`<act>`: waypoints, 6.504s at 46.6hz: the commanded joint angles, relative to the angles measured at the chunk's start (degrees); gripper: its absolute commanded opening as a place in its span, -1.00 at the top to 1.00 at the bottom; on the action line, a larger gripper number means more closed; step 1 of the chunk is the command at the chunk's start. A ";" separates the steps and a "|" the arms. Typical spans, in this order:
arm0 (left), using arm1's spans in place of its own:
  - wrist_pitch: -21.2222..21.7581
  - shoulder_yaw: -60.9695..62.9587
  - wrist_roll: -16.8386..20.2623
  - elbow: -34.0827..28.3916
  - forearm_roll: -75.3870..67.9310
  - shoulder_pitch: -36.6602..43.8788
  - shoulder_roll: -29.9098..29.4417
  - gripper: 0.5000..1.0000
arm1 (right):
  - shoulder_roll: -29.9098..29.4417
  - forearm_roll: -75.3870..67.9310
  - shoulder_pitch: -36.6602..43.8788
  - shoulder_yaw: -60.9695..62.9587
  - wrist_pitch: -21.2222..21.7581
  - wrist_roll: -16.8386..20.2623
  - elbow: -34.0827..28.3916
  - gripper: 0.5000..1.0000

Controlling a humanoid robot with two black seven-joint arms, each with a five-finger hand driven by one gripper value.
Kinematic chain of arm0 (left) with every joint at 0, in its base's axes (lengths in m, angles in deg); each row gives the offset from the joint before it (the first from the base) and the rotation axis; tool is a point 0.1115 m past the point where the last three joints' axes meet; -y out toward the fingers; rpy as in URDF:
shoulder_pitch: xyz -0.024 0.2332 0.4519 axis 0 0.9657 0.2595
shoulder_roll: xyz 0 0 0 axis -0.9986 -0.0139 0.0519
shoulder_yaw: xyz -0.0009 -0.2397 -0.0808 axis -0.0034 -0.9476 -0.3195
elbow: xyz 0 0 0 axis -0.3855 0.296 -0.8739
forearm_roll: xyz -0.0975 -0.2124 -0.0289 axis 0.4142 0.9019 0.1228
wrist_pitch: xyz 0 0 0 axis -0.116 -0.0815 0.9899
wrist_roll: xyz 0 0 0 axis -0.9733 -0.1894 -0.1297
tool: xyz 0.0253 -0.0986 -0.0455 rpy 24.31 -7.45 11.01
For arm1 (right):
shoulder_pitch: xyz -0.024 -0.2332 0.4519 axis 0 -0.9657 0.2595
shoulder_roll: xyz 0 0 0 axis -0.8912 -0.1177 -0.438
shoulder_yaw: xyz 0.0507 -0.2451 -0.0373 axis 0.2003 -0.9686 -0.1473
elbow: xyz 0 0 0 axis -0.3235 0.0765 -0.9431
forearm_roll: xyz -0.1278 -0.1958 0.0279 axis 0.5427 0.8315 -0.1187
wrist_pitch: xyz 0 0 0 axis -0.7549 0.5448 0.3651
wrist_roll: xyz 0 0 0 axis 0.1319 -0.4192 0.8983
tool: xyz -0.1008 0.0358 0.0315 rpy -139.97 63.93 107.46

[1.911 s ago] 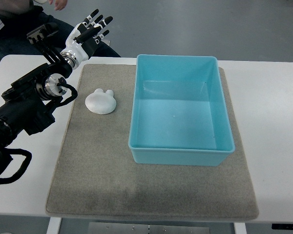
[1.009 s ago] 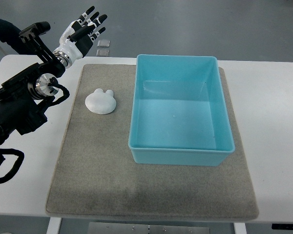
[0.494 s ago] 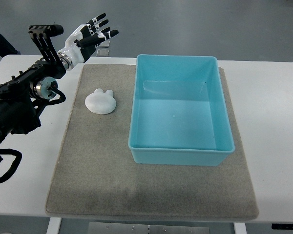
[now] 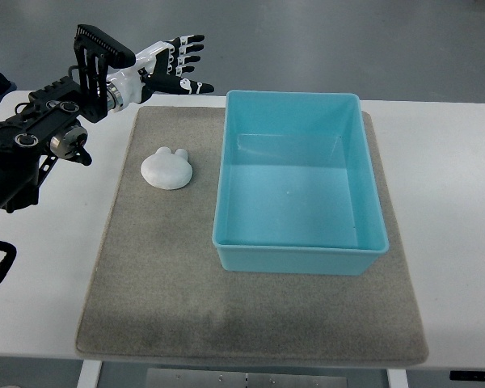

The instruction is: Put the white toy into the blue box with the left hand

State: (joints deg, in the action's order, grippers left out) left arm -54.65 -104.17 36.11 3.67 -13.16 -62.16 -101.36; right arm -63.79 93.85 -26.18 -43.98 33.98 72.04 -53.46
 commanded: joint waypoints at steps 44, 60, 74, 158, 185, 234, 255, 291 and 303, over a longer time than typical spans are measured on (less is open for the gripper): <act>-1.27 16.82 0.44 27.96 -20.38 -4.02 -22.04 -0.98 | 0.00 -0.08 0.00 0.00 0.01 -0.03 0.00 -0.74; -2.94 17.78 0.26 31.40 -27.84 -3.49 -23.19 -0.98 | 0.00 0.00 0.00 0.00 0.01 -0.03 0.00 -0.74; -2.86 17.96 0.35 31.39 -37.33 -1.39 -22.57 -0.98 | 0.00 -0.08 0.00 0.00 0.01 -0.03 0.00 -0.74; 5.84 16.20 1.75 30.78 -46.31 -2.09 -21.69 1.00 | 0.00 0.00 0.00 0.00 0.01 -0.03 0.00 -0.74; 11.38 14.00 1.67 30.69 -45.87 -6.66 -17.83 1.00 | 0.00 0.00 0.00 0.00 0.01 -0.03 0.00 -0.74; 14.02 14.09 1.41 27.18 -45.95 -6.05 -3.15 1.00 | 0.00 0.00 0.00 0.00 0.01 -0.03 0.00 -0.74; 13.84 14.09 1.49 27.35 -42.97 -4.11 -2.80 -0.25 | 0.00 0.00 0.00 0.00 0.01 0.06 0.00 -0.74; 17.71 13.12 1.05 21.12 -37.79 -5.08 -2.80 -0.69 | 0.00 0.00 0.00 0.00 0.01 -0.03 0.00 -0.74; 20.08 13.12 1.05 15.32 -29.00 -5.16 -2.97 -0.83 | 0.00 0.00 0.00 0.00 0.01 -0.03 0.00 -0.74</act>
State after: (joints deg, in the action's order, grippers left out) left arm -35.59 -91.09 37.16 20.42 -43.94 -67.30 -104.31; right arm -63.79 93.85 -26.18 -43.98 34.00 72.04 -53.46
